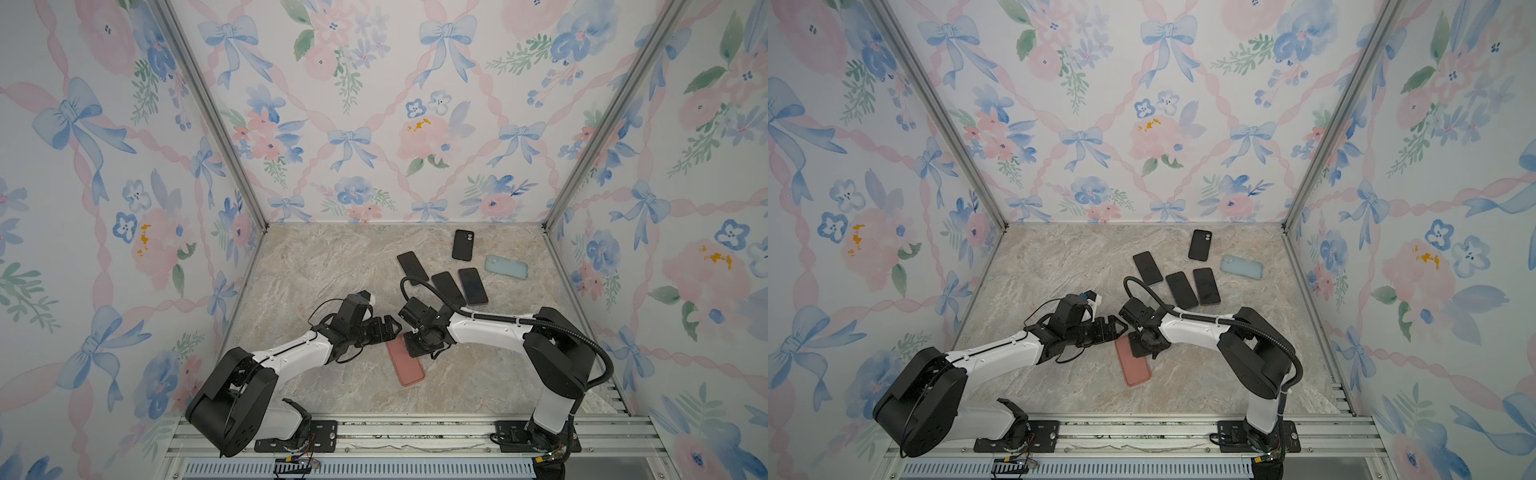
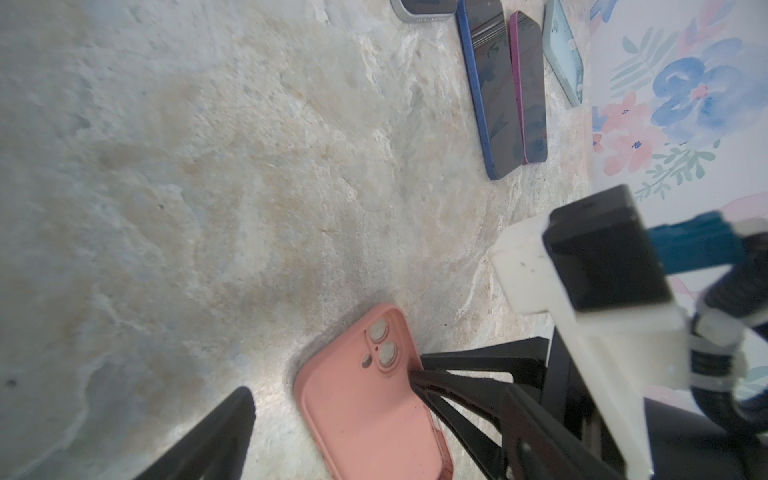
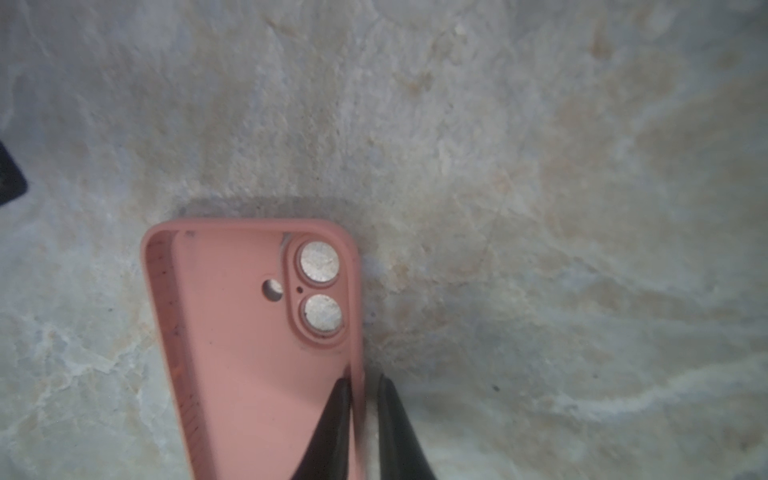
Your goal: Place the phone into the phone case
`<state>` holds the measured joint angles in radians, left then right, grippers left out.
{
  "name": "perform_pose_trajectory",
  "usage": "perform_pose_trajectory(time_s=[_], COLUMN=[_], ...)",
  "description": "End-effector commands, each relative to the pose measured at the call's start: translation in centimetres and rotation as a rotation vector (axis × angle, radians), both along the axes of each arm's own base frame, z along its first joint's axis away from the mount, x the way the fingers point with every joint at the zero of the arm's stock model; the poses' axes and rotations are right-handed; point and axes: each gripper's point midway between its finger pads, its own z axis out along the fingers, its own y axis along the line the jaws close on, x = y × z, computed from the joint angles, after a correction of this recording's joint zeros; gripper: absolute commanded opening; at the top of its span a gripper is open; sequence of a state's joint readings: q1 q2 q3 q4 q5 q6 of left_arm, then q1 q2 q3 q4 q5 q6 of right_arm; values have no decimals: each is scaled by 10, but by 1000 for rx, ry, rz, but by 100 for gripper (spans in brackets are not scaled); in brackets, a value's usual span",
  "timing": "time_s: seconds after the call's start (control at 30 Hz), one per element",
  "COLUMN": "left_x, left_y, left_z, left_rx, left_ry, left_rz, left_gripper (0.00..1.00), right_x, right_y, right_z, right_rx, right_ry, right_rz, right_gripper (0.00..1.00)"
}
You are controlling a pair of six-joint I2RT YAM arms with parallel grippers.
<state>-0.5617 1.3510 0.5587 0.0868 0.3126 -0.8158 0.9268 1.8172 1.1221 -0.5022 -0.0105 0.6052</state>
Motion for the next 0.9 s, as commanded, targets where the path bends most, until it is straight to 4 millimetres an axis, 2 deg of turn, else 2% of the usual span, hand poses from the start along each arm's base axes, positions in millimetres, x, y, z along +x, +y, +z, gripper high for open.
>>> perform_pose_trajectory(time_s=[0.0,0.17,0.27,0.47,0.63,0.73,0.87], left_x=[-3,11,27,67,98,113,127], left_y=[3,-3,-10,-23,-30,-34,-36], left_z=[-5,2,8,21,20,21,12], left_rx=[17,28,36,21,7,8,11], left_ry=[14,-12,-26,-38,-25,-27,1], left_rz=[-13,-18,-22,-21,-17,-23,-22], left_gripper=[93,94,94,93,97,97,97], right_x=[3,19,47,115,174,200,222], right_y=[3,-3,-16,-37,-48,-46,-44], right_z=[14,47,64,81,82,79,67], right_rx=[7,47,40,13,-4,-5,-13], right_ry=[-27,-114,-188,-265,-296,-305,-286], right_rz=[2,32,43,49,30,30,39], right_gripper=[23,36,40,46,50,52,54])
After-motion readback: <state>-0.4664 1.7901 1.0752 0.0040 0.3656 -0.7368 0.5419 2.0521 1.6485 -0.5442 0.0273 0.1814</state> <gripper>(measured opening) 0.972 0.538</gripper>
